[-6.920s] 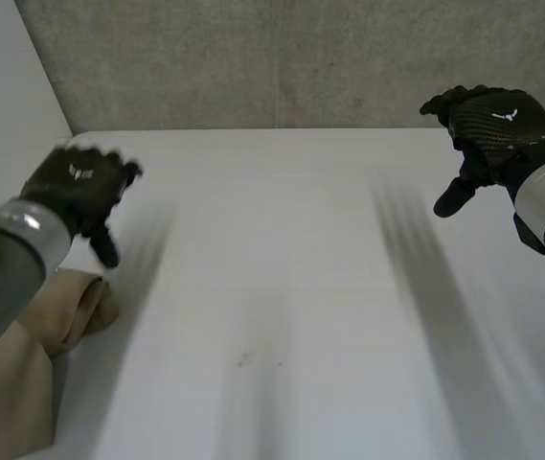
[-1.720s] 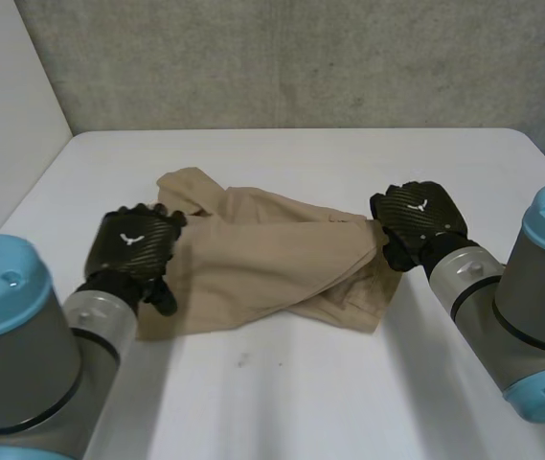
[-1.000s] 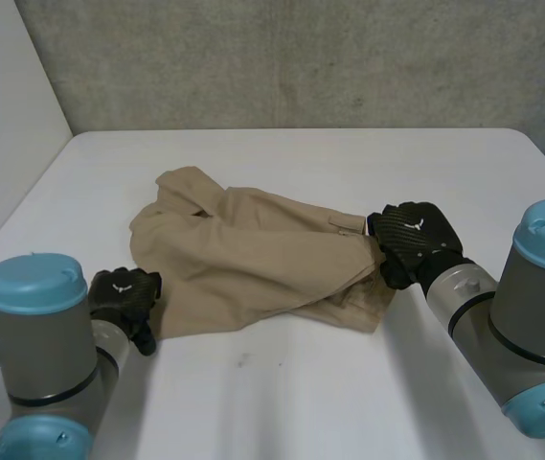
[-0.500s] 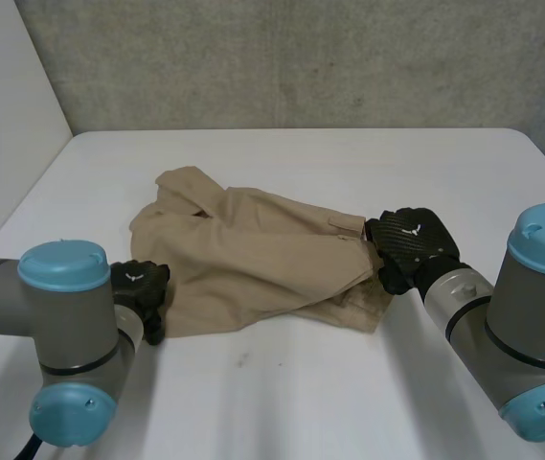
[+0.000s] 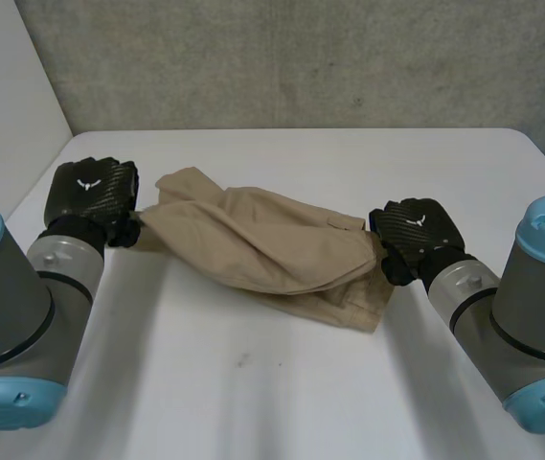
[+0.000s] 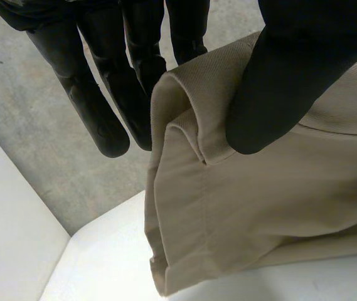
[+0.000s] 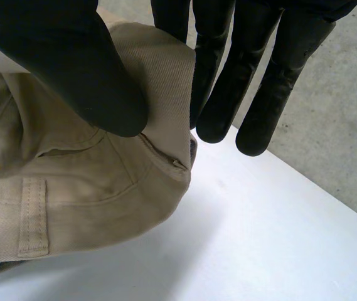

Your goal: Fold the shorts.

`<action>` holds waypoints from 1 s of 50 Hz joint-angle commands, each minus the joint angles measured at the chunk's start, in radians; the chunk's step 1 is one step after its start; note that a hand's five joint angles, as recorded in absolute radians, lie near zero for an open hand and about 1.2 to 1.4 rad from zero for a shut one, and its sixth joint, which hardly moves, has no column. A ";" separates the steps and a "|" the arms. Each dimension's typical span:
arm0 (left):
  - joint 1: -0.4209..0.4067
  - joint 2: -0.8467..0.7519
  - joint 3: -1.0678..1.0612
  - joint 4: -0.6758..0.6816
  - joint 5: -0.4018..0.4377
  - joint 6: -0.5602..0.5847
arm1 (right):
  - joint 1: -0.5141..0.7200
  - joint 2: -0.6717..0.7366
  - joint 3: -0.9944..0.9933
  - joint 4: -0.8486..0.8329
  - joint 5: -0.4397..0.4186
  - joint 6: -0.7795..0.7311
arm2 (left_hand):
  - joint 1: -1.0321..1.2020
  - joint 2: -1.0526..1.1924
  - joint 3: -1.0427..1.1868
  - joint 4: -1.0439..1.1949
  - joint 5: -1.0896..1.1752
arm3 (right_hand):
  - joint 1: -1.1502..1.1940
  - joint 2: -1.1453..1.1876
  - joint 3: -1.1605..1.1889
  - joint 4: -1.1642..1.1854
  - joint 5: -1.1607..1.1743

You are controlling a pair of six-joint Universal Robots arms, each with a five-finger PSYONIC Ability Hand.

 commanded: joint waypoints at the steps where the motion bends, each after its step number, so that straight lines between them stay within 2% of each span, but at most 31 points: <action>1: 0.010 -0.016 -0.055 -0.009 0.020 0.003 | -0.001 -0.002 -0.005 0.014 0.002 -0.010 | 0.224 0.199 0.206 0.202 0.335 | 0.413 0.222 0.220 0.205 0.234; 7: 0.028 0.045 -0.070 -0.093 0.021 0.001 | -0.010 -0.035 -0.028 0.072 -0.009 -0.024 | 0.224 0.199 0.206 0.202 0.335 | 0.413 0.222 0.220 0.205 0.234; 8: 0.028 0.075 -0.064 -0.110 0.021 0.001 | -0.037 -0.094 -0.068 0.138 -0.011 -0.040 | 0.224 0.199 0.206 0.202 0.335 | 0.413 0.222 0.220 0.205 0.234; 13: 0.036 0.270 -0.008 -0.157 0.053 -0.004 | -0.117 -0.238 -0.178 0.255 -0.026 -0.051 | 0.224 0.199 0.206 0.202 0.335 | 0.413 0.222 0.220 0.205 0.234; 17: 0.036 0.373 0.066 -0.168 0.092 -0.008 | -0.130 -0.303 -0.278 0.321 -0.050 -0.042 | 0.224 0.199 0.206 0.202 0.335 | 0.413 0.222 0.220 0.205 0.234; 18: 0.037 0.440 0.110 -0.177 0.102 -0.008 | -0.131 -0.312 -0.294 0.335 -0.055 -0.042 | 0.224 0.199 0.206 0.202 0.335 | 0.413 0.222 0.220 0.205 0.234; 22: 0.039 0.528 0.164 -0.203 0.103 -0.010 | -0.139 -0.332 -0.349 0.397 -0.063 -0.044 | 0.224 0.199 0.206 0.202 0.335 | 0.413 0.222 0.220 0.205 0.234; 27: 0.036 0.542 0.160 -0.249 0.107 -0.008 | -0.145 -0.366 -0.410 0.526 -0.078 -0.065 | 0.224 0.199 0.206 0.202 0.335 | 0.413 0.222 0.220 0.205 0.234; 33: 0.033 0.399 0.097 -0.259 0.112 -0.005 | -0.145 -0.320 -0.409 0.586 -0.093 -0.137 | 0.224 0.199 0.206 0.202 0.335 | 0.413 0.222 0.220 0.205 0.234; 34: 0.034 0.368 0.092 -0.259 0.112 -0.005 | -0.142 -0.255 -0.413 0.586 -0.086 -0.169 | 0.224 0.199 0.206 0.202 0.335 | 0.413 0.222 0.220 0.205 0.234; 36: 0.034 0.227 0.109 -0.245 0.110 0.001 | -0.134 -0.211 -0.422 0.582 -0.086 -0.177 | 0.224 0.199 0.206 0.202 0.335 | 0.413 0.222 0.220 0.205 0.234; 39: 0.037 0.145 0.141 -0.225 0.110 0.004 | -0.133 -0.156 -0.442 0.560 -0.081 -0.174 | 0.224 0.199 0.206 0.202 0.335 | 0.413 0.222 0.220 0.205 0.234; 40: 0.037 0.028 0.220 -0.181 0.103 0.007 | -0.133 -0.138 -0.450 0.548 -0.080 -0.171 | 0.224 0.199 0.206 0.202 0.335 | 0.413 0.222 0.220 0.205 0.234; 43: 0.037 -0.044 0.293 -0.154 0.100 0.013 | -0.133 -0.047 -0.487 0.461 -0.072 -0.140 | 0.224 0.199 0.206 0.202 0.335 | 0.413 0.222 0.220 0.205 0.234; 44: 0.034 -0.123 0.425 -0.138 0.095 0.035 | -0.131 -0.004 -0.514 0.401 -0.058 -0.119 | 0.224 0.199 0.206 0.202 0.335 | 0.413 0.222 0.220 0.205 0.234; 50: 0.016 -0.194 0.738 -0.072 0.064 0.061 | -0.128 0.060 -0.687 0.127 0.069 -0.054 | 0.224 0.199 0.206 0.202 0.335 | 0.413 0.222 0.220 0.205 0.234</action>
